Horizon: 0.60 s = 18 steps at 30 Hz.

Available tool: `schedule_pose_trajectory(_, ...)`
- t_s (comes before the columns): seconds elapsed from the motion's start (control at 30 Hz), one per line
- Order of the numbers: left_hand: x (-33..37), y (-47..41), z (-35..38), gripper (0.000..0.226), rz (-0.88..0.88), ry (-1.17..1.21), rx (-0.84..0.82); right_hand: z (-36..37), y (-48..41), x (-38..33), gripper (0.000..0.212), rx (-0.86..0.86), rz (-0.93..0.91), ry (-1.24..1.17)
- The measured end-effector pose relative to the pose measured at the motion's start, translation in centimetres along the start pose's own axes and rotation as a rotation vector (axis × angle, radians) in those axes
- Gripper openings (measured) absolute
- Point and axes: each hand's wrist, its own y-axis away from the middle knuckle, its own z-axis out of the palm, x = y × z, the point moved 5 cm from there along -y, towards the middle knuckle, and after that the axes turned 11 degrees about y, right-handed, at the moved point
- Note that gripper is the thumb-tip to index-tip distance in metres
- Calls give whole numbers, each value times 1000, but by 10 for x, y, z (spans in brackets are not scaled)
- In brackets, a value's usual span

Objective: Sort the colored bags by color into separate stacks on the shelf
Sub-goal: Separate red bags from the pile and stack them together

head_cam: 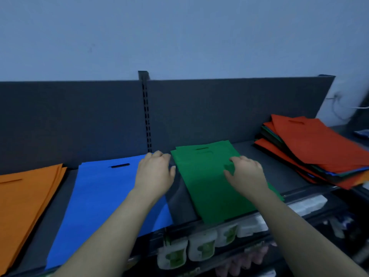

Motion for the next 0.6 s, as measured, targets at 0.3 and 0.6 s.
schedule_pose_trajectory(0.3, 135, -65, 76, 36, 132, 76, -52, 4, -43, 160, 36, 36, 147, 57)
schedule_pose_trajectory(0.6, 263, -121, 157, 25, 217, 116, -86, 35, -88, 319, 42, -89, 303, 165)
